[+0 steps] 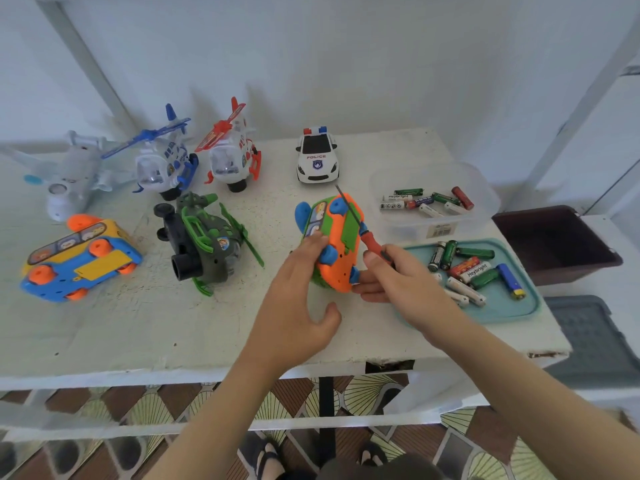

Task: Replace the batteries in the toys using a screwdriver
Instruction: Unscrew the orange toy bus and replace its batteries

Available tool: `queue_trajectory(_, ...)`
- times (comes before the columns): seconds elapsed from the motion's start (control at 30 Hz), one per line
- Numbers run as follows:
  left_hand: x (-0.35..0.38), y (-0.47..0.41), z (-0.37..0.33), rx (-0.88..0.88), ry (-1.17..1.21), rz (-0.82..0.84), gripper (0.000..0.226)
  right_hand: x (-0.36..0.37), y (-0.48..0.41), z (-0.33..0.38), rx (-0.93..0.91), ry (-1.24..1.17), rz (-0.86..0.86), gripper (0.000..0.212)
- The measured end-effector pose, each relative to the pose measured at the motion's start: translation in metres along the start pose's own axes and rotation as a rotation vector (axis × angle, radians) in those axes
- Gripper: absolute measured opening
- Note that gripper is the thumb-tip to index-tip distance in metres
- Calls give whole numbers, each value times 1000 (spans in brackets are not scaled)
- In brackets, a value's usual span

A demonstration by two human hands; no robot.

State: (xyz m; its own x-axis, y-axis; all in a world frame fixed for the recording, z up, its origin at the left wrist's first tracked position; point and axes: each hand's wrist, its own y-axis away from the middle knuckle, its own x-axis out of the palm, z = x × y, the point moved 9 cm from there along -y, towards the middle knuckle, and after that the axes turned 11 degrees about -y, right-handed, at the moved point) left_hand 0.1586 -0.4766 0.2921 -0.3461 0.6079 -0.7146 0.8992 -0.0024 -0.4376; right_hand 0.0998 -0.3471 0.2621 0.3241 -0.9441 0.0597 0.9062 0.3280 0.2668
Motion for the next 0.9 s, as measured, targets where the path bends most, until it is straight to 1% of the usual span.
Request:
queue_trajectory(0.07, 5, -3, 5, 30, -87, 27, 85, 3, 4, 3, -32, -17, 7, 16)
queue_trajectory(0.17, 5, -9, 13, 10, -192, -42, 90, 10, 9, 8, -54, -65, 38, 16)
queue_trajectory(0.3, -3, -17, 22, -37, -228, -199, 81, 20, 11, 10, -62, -118, 97, 21)
queue_trajectory(0.4, -11, -23, 24, -74, -226, -241, 74, 17, 12, 15, -91, -137, 87, 26)
queue_trajectory(0.57, -21, -35, 24, -3, -347, -205, 70, -2, 18, 28, -182, 44, 4, 34)
queue_trajectory(0.73, -26, -39, 23, 83, -409, -131, 65, -5, 22, 18, -127, 200, 15, 32)
queue_trajectory(0.9, -30, -43, 16, 109, -464, -92, 64, -3, 26, 12, -107, 197, -5, 32)
